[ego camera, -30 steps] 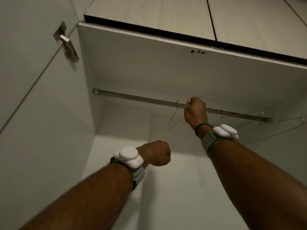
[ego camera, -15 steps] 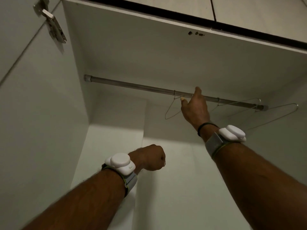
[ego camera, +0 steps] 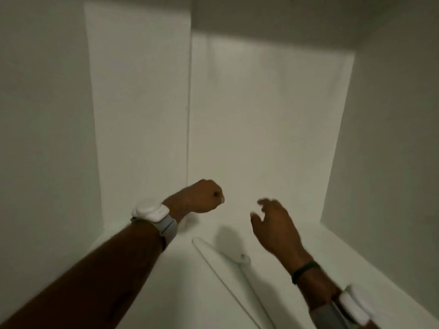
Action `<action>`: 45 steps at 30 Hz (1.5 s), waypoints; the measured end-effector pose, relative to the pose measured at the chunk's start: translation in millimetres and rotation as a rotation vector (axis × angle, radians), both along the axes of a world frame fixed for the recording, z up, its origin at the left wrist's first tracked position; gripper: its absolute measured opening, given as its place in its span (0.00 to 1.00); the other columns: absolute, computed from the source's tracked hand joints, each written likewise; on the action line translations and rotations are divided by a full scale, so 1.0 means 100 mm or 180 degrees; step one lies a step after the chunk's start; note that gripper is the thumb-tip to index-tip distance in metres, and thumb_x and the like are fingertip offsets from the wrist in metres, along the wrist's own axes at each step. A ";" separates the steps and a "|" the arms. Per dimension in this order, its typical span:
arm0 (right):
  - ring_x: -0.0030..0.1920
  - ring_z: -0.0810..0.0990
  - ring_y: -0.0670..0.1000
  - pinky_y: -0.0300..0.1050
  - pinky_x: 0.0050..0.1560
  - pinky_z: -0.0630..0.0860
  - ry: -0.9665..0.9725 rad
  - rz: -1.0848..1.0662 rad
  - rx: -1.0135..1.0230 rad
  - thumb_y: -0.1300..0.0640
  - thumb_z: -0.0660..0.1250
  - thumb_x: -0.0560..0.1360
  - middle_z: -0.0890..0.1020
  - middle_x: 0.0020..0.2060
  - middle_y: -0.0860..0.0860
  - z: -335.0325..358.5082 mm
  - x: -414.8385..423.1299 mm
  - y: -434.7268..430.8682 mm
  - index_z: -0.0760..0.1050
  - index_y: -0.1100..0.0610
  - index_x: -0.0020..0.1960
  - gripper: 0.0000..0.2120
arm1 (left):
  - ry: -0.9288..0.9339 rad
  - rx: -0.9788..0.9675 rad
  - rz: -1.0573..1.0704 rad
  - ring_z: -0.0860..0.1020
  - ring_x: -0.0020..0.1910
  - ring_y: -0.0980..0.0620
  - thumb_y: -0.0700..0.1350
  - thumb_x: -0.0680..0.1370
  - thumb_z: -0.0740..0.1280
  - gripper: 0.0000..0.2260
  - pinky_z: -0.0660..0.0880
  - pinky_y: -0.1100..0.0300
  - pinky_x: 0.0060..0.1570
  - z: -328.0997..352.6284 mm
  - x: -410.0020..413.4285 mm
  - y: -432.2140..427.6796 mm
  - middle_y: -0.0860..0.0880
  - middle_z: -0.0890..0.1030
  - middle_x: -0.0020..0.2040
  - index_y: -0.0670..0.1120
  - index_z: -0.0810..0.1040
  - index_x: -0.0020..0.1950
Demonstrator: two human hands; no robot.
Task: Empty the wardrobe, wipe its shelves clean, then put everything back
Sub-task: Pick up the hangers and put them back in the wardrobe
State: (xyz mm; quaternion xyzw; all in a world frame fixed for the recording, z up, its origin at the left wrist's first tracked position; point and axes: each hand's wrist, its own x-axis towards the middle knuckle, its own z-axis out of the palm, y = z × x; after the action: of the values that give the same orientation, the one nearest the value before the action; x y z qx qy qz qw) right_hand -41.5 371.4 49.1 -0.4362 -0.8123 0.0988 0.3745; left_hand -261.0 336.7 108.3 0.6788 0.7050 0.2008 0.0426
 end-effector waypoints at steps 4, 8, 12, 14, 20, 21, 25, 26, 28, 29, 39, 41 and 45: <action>0.63 0.72 0.55 0.49 0.61 0.72 -0.0795 -0.0287 -0.0759 0.44 0.58 0.83 0.73 0.64 0.53 -1.31 0.35 -0.08 0.69 0.55 0.72 0.23 | -0.0274 -0.0456 0.0411 0.73 0.69 0.48 0.49 0.83 0.63 0.15 0.66 0.58 0.68 -1.44 0.07 -0.01 0.47 0.77 0.67 0.44 0.78 0.66; 0.61 0.73 0.55 0.54 0.60 0.72 -0.1099 -0.0262 -0.0654 0.36 0.62 0.78 0.77 0.62 0.53 -2.00 0.58 -0.22 0.77 0.54 0.61 0.24 | -0.0558 -0.0461 0.0820 0.67 0.73 0.48 0.53 0.83 0.61 0.20 0.63 0.56 0.72 -2.36 0.31 -0.07 0.48 0.69 0.75 0.47 0.70 0.74; 0.57 0.78 0.58 0.55 0.54 0.74 -0.0658 -0.0221 -0.0246 0.49 0.72 0.75 0.82 0.55 0.54 -2.16 0.59 -0.15 0.83 0.55 0.52 0.10 | -0.0310 0.0139 0.1006 0.66 0.74 0.49 0.52 0.84 0.59 0.17 0.60 0.54 0.75 -2.66 0.42 -0.06 0.49 0.70 0.75 0.49 0.74 0.71; 0.49 0.79 0.58 0.52 0.47 0.73 -0.0437 -0.0333 -0.0120 0.60 0.72 0.74 0.82 0.46 0.54 -2.15 0.57 -0.10 0.82 0.56 0.44 0.01 | -0.0287 0.0245 0.1029 0.68 0.72 0.49 0.51 0.83 0.60 0.16 0.62 0.55 0.73 -2.68 0.40 -0.03 0.49 0.72 0.73 0.49 0.75 0.69; 0.41 0.76 0.63 0.54 0.40 0.72 -0.0586 -0.0625 -0.0097 0.69 0.59 0.65 0.77 0.39 0.61 -2.17 0.54 -0.13 0.76 0.64 0.42 0.10 | -0.0242 0.0450 0.0967 0.76 0.60 0.51 0.51 0.81 0.61 0.10 0.72 0.58 0.59 -2.71 0.36 -0.05 0.54 0.77 0.61 0.50 0.78 0.58; 0.40 0.76 0.63 0.54 0.39 0.72 -0.0580 -0.0654 -0.0146 0.67 0.58 0.64 0.77 0.39 0.62 -2.14 0.54 -0.15 0.76 0.65 0.43 0.11 | -0.0252 0.0487 0.0994 0.76 0.59 0.51 0.51 0.81 0.62 0.10 0.73 0.58 0.57 -2.71 0.37 -0.06 0.54 0.77 0.60 0.49 0.78 0.57; 0.39 0.78 0.64 0.54 0.41 0.73 -0.0159 -0.0592 -0.0459 0.72 0.55 0.65 0.78 0.38 0.62 -2.09 0.54 -0.16 0.74 0.66 0.46 0.14 | -0.0220 0.0639 0.1082 0.75 0.56 0.52 0.51 0.81 0.64 0.09 0.72 0.59 0.53 -2.67 0.40 -0.09 0.53 0.77 0.58 0.49 0.79 0.55; 0.38 0.78 0.63 0.54 0.41 0.73 0.0029 -0.0507 -0.0554 0.75 0.56 0.66 0.78 0.37 0.60 -2.09 0.56 -0.15 0.72 0.65 0.47 0.14 | -0.0244 0.0643 0.1083 0.76 0.55 0.52 0.51 0.81 0.64 0.09 0.73 0.58 0.53 -2.67 0.41 -0.10 0.53 0.78 0.57 0.49 0.79 0.55; 0.35 0.79 0.59 0.52 0.42 0.75 0.0294 -0.0244 -0.0744 0.76 0.58 0.71 0.77 0.34 0.54 -2.08 0.62 -0.16 0.68 0.60 0.49 0.14 | -0.0306 0.0615 0.1116 0.77 0.54 0.51 0.51 0.80 0.64 0.08 0.76 0.55 0.53 -2.66 0.43 -0.13 0.54 0.79 0.55 0.50 0.80 0.54; 0.35 0.79 0.57 0.50 0.41 0.75 0.0403 -0.0125 -0.0800 0.74 0.59 0.75 0.77 0.34 0.50 -2.06 0.66 -0.19 0.68 0.58 0.52 0.13 | -0.0309 0.0615 0.1145 0.77 0.54 0.51 0.51 0.80 0.64 0.08 0.76 0.55 0.53 -2.64 0.43 -0.14 0.53 0.79 0.55 0.50 0.80 0.54; 0.23 0.77 0.50 0.35 0.30 0.76 0.1581 0.0444 -0.1807 0.58 0.68 0.80 0.86 0.47 0.47 -1.69 0.80 -0.32 0.79 0.56 0.64 0.13 | -0.0654 0.0818 0.1154 0.78 0.53 0.51 0.46 0.81 0.62 0.08 0.76 0.54 0.55 -2.63 0.44 -0.16 0.53 0.80 0.54 0.48 0.80 0.54; 0.23 0.78 0.50 0.34 0.31 0.76 0.1466 0.0475 -0.1578 0.57 0.68 0.80 0.86 0.49 0.48 -1.52 0.71 -0.33 0.81 0.58 0.61 0.10 | -0.1197 0.0934 0.1220 0.78 0.52 0.53 0.44 0.81 0.65 0.07 0.76 0.56 0.57 -2.57 0.39 -0.17 0.52 0.81 0.54 0.46 0.82 0.54; 0.24 0.80 0.48 0.28 0.32 0.73 0.1238 0.0636 -0.0880 0.56 0.66 0.81 0.86 0.46 0.48 -0.85 0.26 -0.37 0.83 0.57 0.53 0.07 | -0.1746 0.1103 0.1277 0.79 0.47 0.57 0.39 0.79 0.66 0.07 0.72 0.73 0.52 -2.20 0.05 -0.24 0.52 0.81 0.56 0.47 0.82 0.54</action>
State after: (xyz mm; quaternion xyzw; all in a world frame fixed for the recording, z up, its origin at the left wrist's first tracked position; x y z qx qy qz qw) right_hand -15.2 334.0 -35.9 -0.3735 -0.7428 0.3274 0.4489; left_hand -256.4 312.6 -111.2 0.4455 0.7419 0.4956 0.0741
